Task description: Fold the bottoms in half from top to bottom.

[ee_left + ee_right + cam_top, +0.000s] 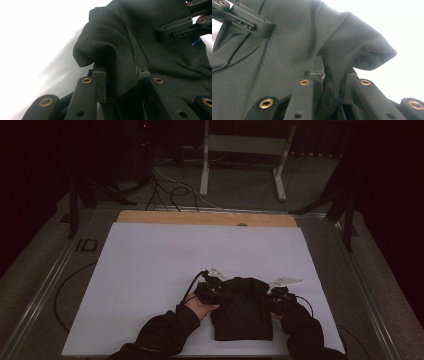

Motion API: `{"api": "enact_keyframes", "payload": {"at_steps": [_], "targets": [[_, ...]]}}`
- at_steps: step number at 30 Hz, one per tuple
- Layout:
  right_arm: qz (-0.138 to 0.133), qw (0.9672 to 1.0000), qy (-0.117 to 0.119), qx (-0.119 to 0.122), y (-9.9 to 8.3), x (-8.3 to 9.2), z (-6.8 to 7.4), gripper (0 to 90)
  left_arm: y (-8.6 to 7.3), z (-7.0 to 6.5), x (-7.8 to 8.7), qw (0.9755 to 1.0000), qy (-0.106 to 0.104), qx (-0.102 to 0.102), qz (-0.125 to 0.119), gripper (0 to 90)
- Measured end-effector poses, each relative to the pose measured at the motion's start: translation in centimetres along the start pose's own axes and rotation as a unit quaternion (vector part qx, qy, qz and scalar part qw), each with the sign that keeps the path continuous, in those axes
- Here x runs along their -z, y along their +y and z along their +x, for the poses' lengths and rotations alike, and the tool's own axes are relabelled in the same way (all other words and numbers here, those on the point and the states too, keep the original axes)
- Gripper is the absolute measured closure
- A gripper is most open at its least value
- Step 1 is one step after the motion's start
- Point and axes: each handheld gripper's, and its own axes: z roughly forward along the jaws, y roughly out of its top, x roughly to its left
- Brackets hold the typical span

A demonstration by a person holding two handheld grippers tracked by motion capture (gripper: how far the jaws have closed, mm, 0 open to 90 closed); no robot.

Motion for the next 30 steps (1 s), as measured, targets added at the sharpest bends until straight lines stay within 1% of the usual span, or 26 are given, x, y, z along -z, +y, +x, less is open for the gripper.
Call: {"api": "enact_keyframes", "payload": {"at_steps": [2, 3, 10, 11, 12, 16, 20, 23, 26, 29, 30], "targets": [[-0.001, 1.0000, -0.001, 0.003, 0.1, 0.2, 0.1, 77.3, 0.1, -0.1, 0.2, 1.0000, -0.001, -0.005, 0.000, 71.4], [-0.002, 1.0000, -0.001, 0.002, 0.1, 0.3, 0.1, 77.3, 0.2, -0.2, 0.3, 1.0000, -0.001, -0.004, -0.005, 71.4], [-0.012, 0.9999, -0.001, 0.001, 0.3, 0.7, 0.1, 77.5, 0.8, -0.5, 0.9, 0.9998, -0.007, -0.012, -0.011, 71.5], [-0.013, 0.9999, 0.000, 0.002, 0.3, 0.8, 0.1, 77.5, 1.1, -0.7, 1.3, 0.9997, -0.010, -0.014, -0.015, 71.5], [-0.018, 0.9998, -0.003, 0.005, 0.5, 1.1, 0.2, 77.5, 1.2, -0.8, 1.4, 0.9996, -0.009, -0.019, -0.018, 71.5], [-0.030, 0.9995, -0.006, 0.005, 0.9, 1.7, 0.2, 77.5, 1.8, -1.1, 2.2, 0.9993, -0.012, -0.023, -0.028, 71.5], [-0.038, 0.9993, -0.006, 0.005, 1.2, 2.2, 0.3, 77.5, 2.2, -1.4, 2.8, 0.9989, -0.013, -0.033, -0.030, 71.6], [-0.046, 0.9989, -0.006, 0.004, 1.5, 2.6, 0.4, 77.5, 2.4, -1.4, 3.2, 0.9988, -0.016, -0.034, -0.033, 71.6], [-0.052, 0.9986, -0.009, 0.009, 1.7, 3.1, 0.4, 77.6, 2.8, -1.3, 3.8, 0.9985, -0.018, -0.038, -0.035, 71.5], [-0.059, 0.9981, -0.011, 0.009, 1.9, 3.4, 0.5, 77.6, 3.0, -1.4, 4.1, 0.9985, -0.018, -0.036, -0.038, 71.5], [-0.062, 0.9980, -0.011, 0.006, 2.0, 3.6, 0.6, 77.6, 3.1, -1.4, 4.2, 0.9984, -0.018, -0.037, -0.038, 71.5]]}}
